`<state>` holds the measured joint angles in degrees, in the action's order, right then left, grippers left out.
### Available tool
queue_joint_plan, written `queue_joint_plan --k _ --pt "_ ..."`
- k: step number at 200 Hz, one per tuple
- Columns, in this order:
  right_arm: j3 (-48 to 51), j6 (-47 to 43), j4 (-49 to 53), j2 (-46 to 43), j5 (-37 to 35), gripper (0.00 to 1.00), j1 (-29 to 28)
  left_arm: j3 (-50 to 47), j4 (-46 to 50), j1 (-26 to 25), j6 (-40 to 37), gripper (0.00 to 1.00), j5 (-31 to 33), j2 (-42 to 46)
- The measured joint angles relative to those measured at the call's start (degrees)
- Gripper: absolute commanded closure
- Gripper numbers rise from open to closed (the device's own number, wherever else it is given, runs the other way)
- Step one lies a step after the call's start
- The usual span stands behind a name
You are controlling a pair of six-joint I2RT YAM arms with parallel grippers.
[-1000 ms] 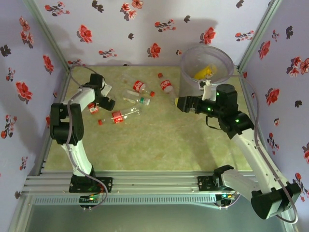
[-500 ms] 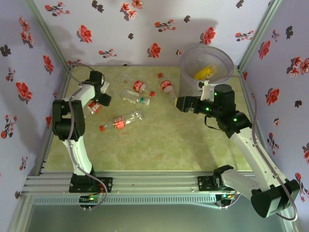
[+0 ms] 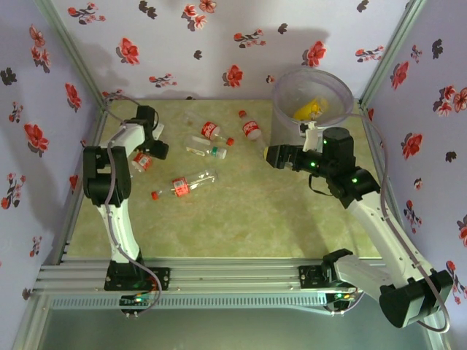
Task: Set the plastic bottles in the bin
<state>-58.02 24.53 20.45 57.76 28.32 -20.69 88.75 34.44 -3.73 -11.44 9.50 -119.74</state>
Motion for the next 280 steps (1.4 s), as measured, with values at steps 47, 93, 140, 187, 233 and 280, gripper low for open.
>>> queue_joint_plan --k 47,93,140,187,233,280 --pt "0.00 -0.09 0.59 -0.26 -0.98 0.01 0.00 0.00 0.31 0.02 2.14 0.37 0.00 -0.72" --pt "0.00 -0.20 0.66 -0.22 -1.57 0.01 0.00 -0.04 0.31 0.94 5.18 0.42 1.07 1.09" --pt "0.00 -0.46 0.87 0.68 -2.49 0.05 -0.11 -0.57 -0.09 2.97 11.30 0.54 4.74 12.31" --pt "-1.38 0.37 0.39 5.33 -3.96 0.11 -2.95 -2.69 -1.66 3.58 21.05 0.88 -0.90 30.10" --pt "-5.20 1.62 -4.11 13.53 -4.39 0.15 -11.74 -13.62 -11.26 2.73 37.05 1.00 -19.78 44.02" --pt "-8.37 4.72 -11.39 21.57 -3.65 0.16 -18.60 -29.31 -28.09 -4.59 54.42 1.00 -32.48 45.90"
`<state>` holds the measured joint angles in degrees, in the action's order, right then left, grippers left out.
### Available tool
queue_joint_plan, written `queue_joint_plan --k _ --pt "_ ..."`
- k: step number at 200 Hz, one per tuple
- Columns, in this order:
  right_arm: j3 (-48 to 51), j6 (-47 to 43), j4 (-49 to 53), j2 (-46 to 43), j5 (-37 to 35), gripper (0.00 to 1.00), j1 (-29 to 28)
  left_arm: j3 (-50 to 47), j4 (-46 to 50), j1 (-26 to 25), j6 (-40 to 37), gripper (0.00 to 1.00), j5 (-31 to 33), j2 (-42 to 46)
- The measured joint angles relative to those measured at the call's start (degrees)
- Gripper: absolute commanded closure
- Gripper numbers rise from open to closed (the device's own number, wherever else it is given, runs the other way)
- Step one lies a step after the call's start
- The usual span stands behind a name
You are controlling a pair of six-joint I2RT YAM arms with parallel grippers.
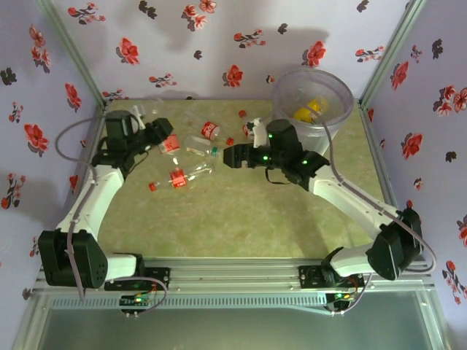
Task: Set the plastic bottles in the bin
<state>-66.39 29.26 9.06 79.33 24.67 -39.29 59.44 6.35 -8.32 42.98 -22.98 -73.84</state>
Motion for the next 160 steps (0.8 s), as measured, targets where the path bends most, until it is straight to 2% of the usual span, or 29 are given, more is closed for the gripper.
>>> queue_joint_plan --k 27,53,120,160 --pt "-0.22 2.36 -3.13 3.43 1.49 0.17 -1.60 -3.96 -8.33 -6.54 6.99 1.00 -3.06 0.00" --pt "-0.20 4.48 -5.03 4.87 2.93 0.17 -1.60 -5.68 -14.51 -10.51 11.08 1.00 -4.74 0.50" --pt "0.02 10.43 -14.40 8.48 9.75 0.15 -2.40 -9.42 -28.33 -13.84 18.29 1.00 -5.38 0.61" --pt "0.02 11.54 -16.11 11.08 11.82 0.23 -2.73 -10.01 -30.73 -14.84 19.87 1.00 -5.33 -0.09"
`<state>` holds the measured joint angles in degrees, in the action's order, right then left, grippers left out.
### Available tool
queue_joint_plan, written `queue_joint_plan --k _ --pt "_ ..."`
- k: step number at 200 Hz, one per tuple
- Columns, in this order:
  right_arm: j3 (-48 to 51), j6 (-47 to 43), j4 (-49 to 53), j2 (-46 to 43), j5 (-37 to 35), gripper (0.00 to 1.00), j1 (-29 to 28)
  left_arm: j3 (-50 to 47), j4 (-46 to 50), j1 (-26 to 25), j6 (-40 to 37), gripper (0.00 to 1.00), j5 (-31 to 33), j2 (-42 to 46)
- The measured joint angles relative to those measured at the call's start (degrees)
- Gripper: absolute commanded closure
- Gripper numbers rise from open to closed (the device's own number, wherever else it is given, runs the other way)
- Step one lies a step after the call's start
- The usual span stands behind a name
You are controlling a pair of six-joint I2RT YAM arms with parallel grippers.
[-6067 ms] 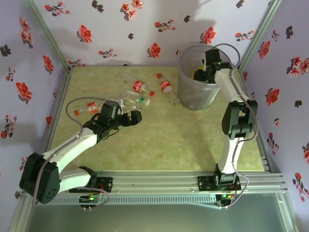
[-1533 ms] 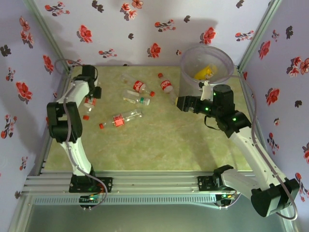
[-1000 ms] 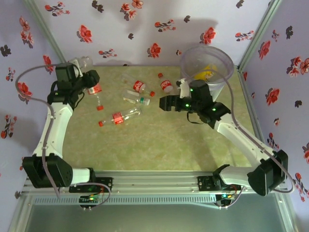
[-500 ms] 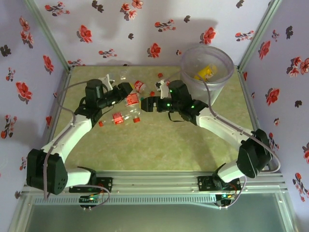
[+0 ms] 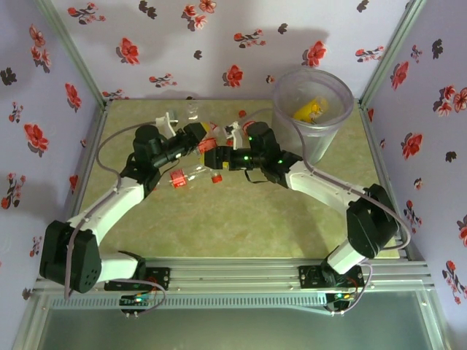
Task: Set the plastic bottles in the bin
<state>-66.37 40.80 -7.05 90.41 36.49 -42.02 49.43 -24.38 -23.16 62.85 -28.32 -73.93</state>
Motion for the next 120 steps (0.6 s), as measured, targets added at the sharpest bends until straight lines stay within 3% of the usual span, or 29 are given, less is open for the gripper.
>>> queue_joint_plan --k 31,58,81,90,120 --pt "0.00 1.33 -2.58 1.25 1.70 0.31 -0.04 -0.04 -0.55 -0.81 0.28 1.00 0.02 -0.46" --pt "0.02 1.97 -3.04 1.51 2.10 0.45 -0.04 -0.22 -1.53 -0.90 0.72 1.00 0.00 -1.09" --pt "0.09 2.12 -3.02 1.51 2.03 0.49 -0.02 -0.22 -1.97 -0.96 0.79 1.00 -0.04 -1.40" --pt "0.09 2.12 -2.99 1.51 2.01 0.50 -0.02 -0.22 -2.10 -0.96 0.92 0.94 -0.04 -1.51" --pt "0.09 2.10 -2.97 1.53 1.86 0.51 0.02 -0.22 -2.45 -0.96 1.11 0.55 -0.07 -1.73"
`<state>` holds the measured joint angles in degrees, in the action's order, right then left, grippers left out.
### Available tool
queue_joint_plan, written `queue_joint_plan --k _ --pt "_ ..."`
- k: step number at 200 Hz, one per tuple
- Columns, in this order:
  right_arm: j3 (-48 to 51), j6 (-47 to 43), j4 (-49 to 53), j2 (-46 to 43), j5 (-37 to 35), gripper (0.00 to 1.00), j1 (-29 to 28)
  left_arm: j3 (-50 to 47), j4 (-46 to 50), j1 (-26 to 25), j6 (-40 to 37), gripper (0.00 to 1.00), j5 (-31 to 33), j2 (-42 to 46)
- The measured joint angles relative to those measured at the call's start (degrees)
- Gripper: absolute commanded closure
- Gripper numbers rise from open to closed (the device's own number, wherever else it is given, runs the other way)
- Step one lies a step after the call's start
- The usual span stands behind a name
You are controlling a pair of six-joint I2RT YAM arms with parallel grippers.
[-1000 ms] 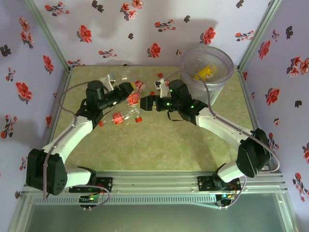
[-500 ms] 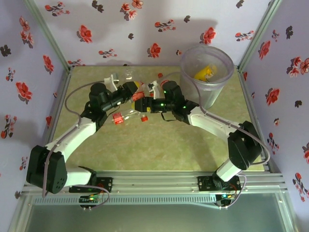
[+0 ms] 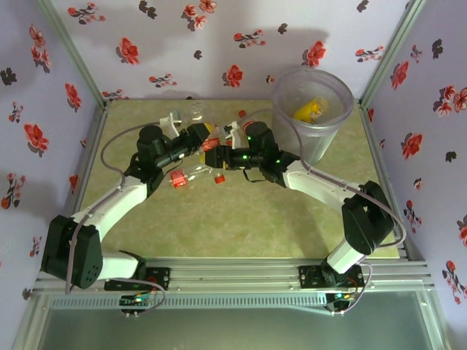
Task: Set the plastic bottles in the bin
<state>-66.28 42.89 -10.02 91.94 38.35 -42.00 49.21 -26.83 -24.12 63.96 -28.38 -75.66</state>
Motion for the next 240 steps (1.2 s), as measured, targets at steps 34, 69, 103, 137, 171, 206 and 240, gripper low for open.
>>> queue_joint_plan --k 34,69,103,137,171,206,240 --pt "0.00 -0.04 0.00 0.00 -0.04 0.55 0.00 0.00 0.00 0.00 -0.17 0.19 -0.02 0.00" --pt "0.00 -0.46 0.00 0.00 -0.81 0.56 0.00 -0.24 -0.13 -0.22 -0.09 0.00 -0.22 0.13" --pt "0.02 -0.46 0.00 0.00 -0.87 0.57 0.13 -0.44 -0.13 -0.26 -0.20 0.00 -0.22 0.31" --pt "0.00 -1.62 1.97 -0.52 -1.79 0.57 1.16 -0.52 -0.11 -0.26 -0.22 0.00 -0.24 0.39" --pt "-0.85 -5.64 11.19 -3.65 -5.60 0.58 5.22 -0.76 0.09 -0.26 -0.52 0.00 -0.39 1.92" --pt "-4.76 -10.95 20.50 -7.45 -8.90 0.58 9.97 -1.86 0.39 -0.26 -1.51 0.00 -1.27 3.74" --pt "-13.18 -18.62 30.40 -10.62 -13.40 0.59 12.81 -4.11 0.79 -0.26 -1.55 0.00 -1.51 3.85"
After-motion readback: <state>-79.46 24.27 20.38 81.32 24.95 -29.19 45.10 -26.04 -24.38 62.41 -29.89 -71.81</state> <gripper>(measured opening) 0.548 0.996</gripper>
